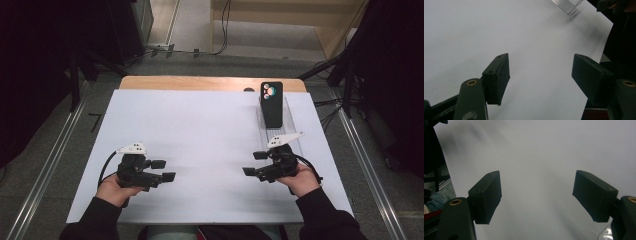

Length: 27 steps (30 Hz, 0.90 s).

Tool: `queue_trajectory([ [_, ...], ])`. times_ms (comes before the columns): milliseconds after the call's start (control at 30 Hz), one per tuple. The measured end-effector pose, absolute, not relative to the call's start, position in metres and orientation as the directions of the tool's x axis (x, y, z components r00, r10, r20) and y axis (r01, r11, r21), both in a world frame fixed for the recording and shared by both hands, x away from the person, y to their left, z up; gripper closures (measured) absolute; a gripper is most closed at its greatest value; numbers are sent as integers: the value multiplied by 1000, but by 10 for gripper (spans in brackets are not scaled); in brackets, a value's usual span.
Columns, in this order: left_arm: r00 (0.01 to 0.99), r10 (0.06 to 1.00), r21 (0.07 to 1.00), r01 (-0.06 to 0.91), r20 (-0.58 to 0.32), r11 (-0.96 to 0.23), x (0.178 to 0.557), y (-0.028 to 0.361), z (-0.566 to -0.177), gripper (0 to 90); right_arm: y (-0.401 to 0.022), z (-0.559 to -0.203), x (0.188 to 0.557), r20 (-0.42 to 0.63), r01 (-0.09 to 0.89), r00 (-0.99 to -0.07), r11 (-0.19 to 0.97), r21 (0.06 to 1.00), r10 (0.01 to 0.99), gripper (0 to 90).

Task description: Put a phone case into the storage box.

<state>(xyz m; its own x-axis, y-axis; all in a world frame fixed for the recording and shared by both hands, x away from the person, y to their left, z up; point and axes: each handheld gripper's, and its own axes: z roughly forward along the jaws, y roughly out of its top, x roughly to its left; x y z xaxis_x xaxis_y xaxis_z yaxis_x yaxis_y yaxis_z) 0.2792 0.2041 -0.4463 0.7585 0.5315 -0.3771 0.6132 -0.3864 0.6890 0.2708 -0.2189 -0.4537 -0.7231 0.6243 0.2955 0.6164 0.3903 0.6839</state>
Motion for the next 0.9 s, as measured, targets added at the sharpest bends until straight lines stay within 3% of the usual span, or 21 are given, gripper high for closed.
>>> queue_trajectory([
  [900,770,518,688,604,-373,-402,277,201,-447,310,-261,-465,241,296,642,-684,360,677,666,213],
])
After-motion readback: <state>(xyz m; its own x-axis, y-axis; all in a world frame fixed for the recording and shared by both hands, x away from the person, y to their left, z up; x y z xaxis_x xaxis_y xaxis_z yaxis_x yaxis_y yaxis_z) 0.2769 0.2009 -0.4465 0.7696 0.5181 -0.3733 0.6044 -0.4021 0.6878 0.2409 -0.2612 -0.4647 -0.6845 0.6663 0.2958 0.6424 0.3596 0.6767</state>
